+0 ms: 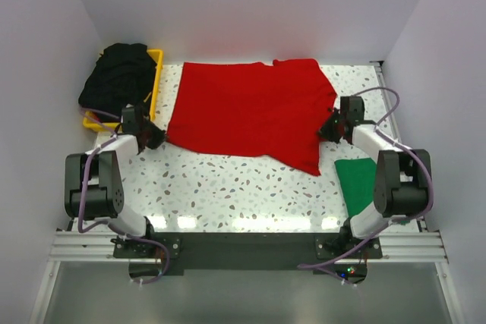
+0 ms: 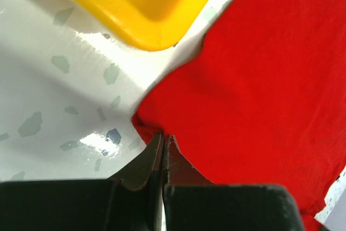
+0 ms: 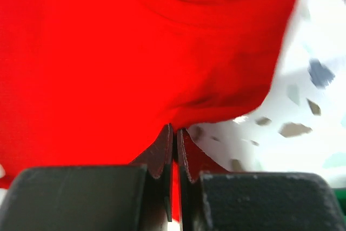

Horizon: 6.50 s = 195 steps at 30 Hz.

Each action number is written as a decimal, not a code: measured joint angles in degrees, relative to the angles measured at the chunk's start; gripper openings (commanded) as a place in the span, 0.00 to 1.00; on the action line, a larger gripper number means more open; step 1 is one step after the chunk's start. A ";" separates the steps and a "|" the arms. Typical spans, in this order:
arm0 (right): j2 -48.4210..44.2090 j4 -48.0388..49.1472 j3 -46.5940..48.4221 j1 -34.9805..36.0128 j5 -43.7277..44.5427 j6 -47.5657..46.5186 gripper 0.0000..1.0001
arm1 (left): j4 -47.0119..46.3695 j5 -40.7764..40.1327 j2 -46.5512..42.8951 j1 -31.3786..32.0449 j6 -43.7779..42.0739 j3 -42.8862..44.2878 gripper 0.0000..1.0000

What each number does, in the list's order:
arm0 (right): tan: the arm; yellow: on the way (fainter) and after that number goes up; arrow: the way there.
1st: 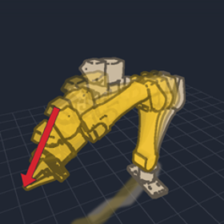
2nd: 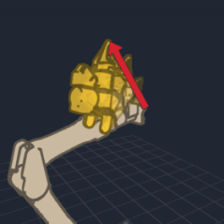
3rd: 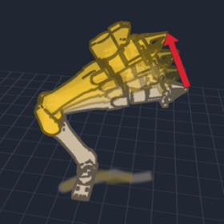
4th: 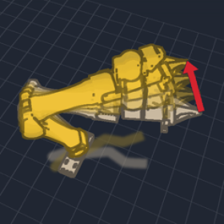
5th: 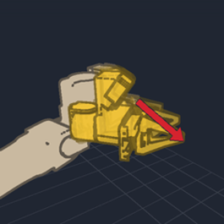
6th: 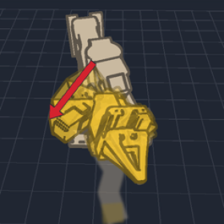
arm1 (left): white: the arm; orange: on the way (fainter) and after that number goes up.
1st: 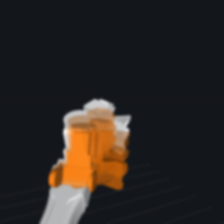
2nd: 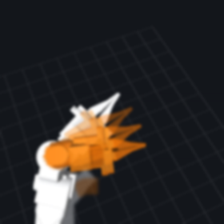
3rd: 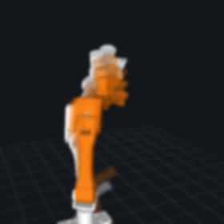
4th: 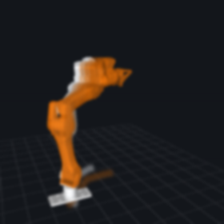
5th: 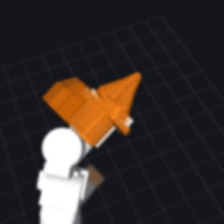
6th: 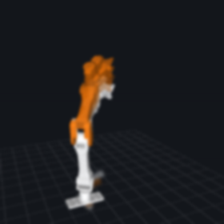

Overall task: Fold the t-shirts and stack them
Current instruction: Flatten the tshirt out, then fold the tshirt

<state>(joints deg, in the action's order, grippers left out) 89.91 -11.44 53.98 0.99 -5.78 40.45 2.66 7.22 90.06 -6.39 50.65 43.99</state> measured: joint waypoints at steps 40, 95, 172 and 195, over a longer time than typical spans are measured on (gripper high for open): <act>-26.23 -12.50 -23.43 5.84 -2.49 -4.35 0.42 | 7.02 -8.46 -30.03 0.79 0.55 -22.34 0.00; -56.83 -40.41 -21.99 24.50 6.56 9.79 0.00 | 11.30 -8.20 -34.86 0.79 0.26 -21.59 0.00; -5.29 -20.55 13.99 1.46 1.40 -6.23 0.00 | 18.71 -18.62 5.35 7.89 -0.72 19.87 0.03; -5.92 -18.86 11.76 -0.42 -0.28 -6.64 0.00 | 15.85 -12.09 15.04 7.78 -4.59 24.44 0.10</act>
<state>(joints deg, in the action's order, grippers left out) 83.99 -30.30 65.73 0.58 -6.07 33.80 18.50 -4.86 105.10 1.39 46.06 68.42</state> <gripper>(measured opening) 0.010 0.072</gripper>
